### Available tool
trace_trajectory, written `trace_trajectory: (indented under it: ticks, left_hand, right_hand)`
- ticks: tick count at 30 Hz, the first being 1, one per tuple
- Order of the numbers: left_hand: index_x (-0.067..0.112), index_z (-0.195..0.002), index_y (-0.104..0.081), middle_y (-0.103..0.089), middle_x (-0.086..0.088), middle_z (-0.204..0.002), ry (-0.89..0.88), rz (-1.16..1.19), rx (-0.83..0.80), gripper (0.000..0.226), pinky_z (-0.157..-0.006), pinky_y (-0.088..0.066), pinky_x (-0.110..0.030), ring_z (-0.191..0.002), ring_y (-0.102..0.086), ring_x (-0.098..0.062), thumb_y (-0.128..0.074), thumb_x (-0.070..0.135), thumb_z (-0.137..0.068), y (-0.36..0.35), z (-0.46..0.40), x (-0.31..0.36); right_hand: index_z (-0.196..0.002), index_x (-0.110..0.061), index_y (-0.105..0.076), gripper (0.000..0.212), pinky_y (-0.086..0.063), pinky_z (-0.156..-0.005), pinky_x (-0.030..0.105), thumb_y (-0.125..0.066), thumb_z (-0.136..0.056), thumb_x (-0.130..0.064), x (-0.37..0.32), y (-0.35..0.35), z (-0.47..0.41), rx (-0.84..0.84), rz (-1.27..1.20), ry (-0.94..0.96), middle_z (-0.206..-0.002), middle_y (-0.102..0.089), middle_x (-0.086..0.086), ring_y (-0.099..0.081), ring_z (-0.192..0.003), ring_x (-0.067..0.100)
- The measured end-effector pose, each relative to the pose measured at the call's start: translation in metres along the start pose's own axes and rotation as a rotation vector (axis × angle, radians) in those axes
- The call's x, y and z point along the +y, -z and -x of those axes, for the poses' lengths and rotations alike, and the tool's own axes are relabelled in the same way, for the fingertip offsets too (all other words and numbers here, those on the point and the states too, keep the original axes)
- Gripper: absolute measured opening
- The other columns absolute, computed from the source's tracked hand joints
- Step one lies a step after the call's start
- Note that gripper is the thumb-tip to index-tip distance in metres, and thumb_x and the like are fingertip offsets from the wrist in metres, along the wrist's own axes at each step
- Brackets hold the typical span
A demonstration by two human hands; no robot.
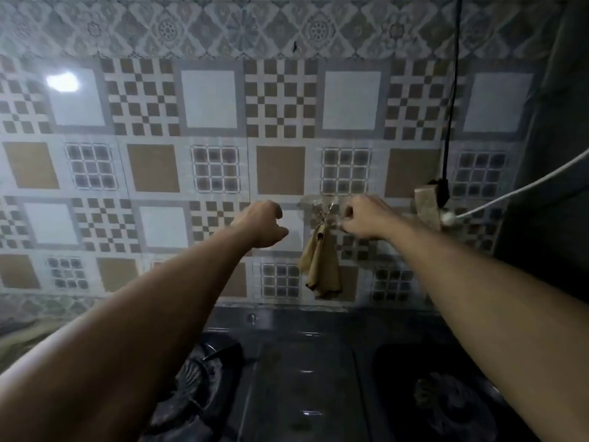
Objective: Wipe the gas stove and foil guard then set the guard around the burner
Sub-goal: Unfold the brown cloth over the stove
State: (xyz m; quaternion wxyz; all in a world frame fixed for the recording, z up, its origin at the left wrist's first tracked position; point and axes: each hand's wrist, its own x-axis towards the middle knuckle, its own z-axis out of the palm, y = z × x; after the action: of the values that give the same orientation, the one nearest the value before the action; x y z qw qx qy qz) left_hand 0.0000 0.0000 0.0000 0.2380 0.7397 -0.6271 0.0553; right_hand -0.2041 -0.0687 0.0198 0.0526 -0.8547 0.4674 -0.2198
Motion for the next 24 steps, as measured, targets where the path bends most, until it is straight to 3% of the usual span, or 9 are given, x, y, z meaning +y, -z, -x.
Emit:
trace_trajectory:
  ticks: [4,10,14,19,22,24]
  left_hand:
    - [0.011,-0.131,-0.056,-0.058,-0.008,-0.133,0.052,0.060,-0.112,0.045,-0.102,-0.046,-0.035,-0.120,-0.056,-0.022,-0.065,0.025,-0.090,-0.041,-0.017,0.007]
    - [0.009,-0.129,-0.055,-0.059,-0.009,-0.129,0.143,0.187,-0.154,0.044,-0.092,-0.046,-0.029,-0.117,-0.057,-0.021,-0.067,0.019,-0.088,-0.102,-0.043,0.017]
    - [0.008,-0.120,-0.060,-0.065,-0.007,-0.114,0.238,0.311,-0.130,0.034,-0.077,-0.048,-0.025,-0.098,-0.060,-0.018,-0.066,0.008,-0.086,-0.131,-0.058,0.019]
    - [0.013,-0.089,-0.068,-0.066,0.000,-0.084,0.266,0.368,-0.085,0.005,-0.061,-0.050,-0.021,-0.081,-0.064,-0.014,-0.064,0.010,-0.089,-0.142,-0.064,0.014]
    - [0.012,-0.088,-0.067,-0.067,-0.003,-0.088,0.265,0.436,-0.081,0.008,-0.069,-0.053,-0.024,-0.085,-0.065,-0.014,-0.060,0.012,-0.091,-0.124,-0.063,0.006]
    - [0.009,-0.090,-0.065,-0.065,-0.008,-0.092,0.266,0.483,-0.087,0.011,-0.074,-0.054,-0.029,-0.087,-0.064,-0.018,-0.055,0.011,-0.094,-0.103,-0.063,0.000]
  right_hand:
    - [-0.086,-0.018,-0.068,0.004,-0.056,-0.080,0.043,-0.067,-0.084,-0.021,0.029,-0.041,-0.025,-0.105,-0.045,-0.070,-0.093,-0.066,0.004,-0.063,-0.087,0.022]
    - [-0.090,-0.020,-0.064,0.006,-0.052,-0.074,0.037,-0.064,-0.089,-0.026,0.056,-0.096,-0.052,-0.124,-0.152,-0.099,-0.090,-0.063,0.002,-0.061,-0.082,0.019]
    - [-0.099,-0.016,-0.066,0.017,-0.053,-0.085,0.045,-0.068,-0.085,-0.025,0.065,-0.121,-0.068,-0.103,-0.281,-0.166,-0.098,-0.065,0.005,-0.061,-0.094,0.025]
    - [-0.084,-0.015,-0.070,0.008,-0.054,-0.084,0.043,-0.067,-0.087,-0.023,0.074,-0.126,-0.078,-0.084,-0.374,-0.185,-0.085,-0.067,0.004,-0.063,-0.086,0.023]
    - [-0.073,-0.018,-0.069,0.018,-0.052,-0.079,0.037,-0.064,-0.089,-0.022,0.078,-0.114,-0.070,-0.024,-0.396,-0.167,-0.077,-0.066,0.001,-0.062,-0.081,0.019]
    - [-0.076,-0.016,-0.071,0.016,-0.050,-0.076,0.035,-0.062,-0.089,-0.020,0.078,-0.102,-0.063,0.001,-0.426,-0.162,-0.078,-0.066,0.002,-0.061,-0.080,0.019]
